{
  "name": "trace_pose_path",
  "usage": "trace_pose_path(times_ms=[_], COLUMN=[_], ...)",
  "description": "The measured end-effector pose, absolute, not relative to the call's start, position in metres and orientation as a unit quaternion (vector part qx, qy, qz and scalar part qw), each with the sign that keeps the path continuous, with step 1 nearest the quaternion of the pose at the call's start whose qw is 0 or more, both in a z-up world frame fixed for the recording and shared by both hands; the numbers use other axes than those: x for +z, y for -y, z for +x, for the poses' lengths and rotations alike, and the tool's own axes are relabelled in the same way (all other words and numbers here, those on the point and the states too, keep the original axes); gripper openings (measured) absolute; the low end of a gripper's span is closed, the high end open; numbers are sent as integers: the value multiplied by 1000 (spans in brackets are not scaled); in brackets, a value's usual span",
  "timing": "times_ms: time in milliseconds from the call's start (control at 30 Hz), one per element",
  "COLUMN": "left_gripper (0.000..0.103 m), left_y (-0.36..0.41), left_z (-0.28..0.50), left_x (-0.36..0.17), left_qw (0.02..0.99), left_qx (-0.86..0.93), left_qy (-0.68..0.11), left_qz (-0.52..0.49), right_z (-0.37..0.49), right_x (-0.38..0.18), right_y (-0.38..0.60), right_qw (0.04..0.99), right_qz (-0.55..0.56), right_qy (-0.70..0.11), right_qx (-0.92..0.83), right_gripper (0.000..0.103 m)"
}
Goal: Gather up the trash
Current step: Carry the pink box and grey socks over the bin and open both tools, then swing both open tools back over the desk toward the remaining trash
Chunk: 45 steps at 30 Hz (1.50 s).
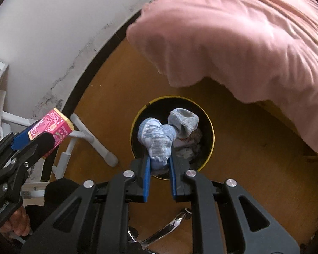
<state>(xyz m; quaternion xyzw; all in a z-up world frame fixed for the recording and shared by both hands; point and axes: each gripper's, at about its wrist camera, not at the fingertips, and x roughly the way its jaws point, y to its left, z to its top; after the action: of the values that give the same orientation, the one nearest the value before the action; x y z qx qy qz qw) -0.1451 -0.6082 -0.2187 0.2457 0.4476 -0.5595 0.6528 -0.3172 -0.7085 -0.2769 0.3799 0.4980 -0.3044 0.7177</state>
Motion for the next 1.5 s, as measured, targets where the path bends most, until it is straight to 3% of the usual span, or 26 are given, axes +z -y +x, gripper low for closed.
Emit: trace_pose_path(times_ms=[267, 300, 400, 633, 700, 733, 800, 867, 1167, 1500], left_gripper=[44, 45, 64, 67, 71, 73, 79, 82, 85, 91], left_y=[615, 617, 620, 621, 619, 619, 616, 613, 586, 474], left_z=[-144, -144, -142, -139, -137, -136, -136, -135, -134, -96], left_x=[-246, -248, -248, -250, -248, -246, -240, -233, -176, -55], left_qw=[637, 636, 635, 636, 638, 639, 644, 651, 672, 740], left_qx=[-551, -553, -556, -554, -552, -552, -552, -551, -559, -537], left_qy=[-470, -470, -472, -472, -473, -472, -466, -459, -427, -354], left_qz=[264, 263, 255, 257, 255, 253, 251, 251, 232, 197], right_z=[-319, -318, -315, -314, -314, -314, -315, -315, -315, -263], right_x=[-286, -287, -288, -292, -290, -289, -285, -281, -245, -120], right_y=[710, 710, 711, 714, 715, 714, 713, 713, 704, 633], right_qw=[714, 714, 714, 708, 707, 708, 714, 718, 736, 823], right_qz=[391, 392, 392, 393, 392, 391, 385, 382, 355, 252], right_qy=[-498, -497, -499, -504, -502, -500, -494, -489, -470, -401], right_qx=[-300, -300, -297, -300, -306, -308, -314, -316, -334, -312], right_gripper=[16, 16, 16, 16, 26, 41, 58, 58, 58, 67])
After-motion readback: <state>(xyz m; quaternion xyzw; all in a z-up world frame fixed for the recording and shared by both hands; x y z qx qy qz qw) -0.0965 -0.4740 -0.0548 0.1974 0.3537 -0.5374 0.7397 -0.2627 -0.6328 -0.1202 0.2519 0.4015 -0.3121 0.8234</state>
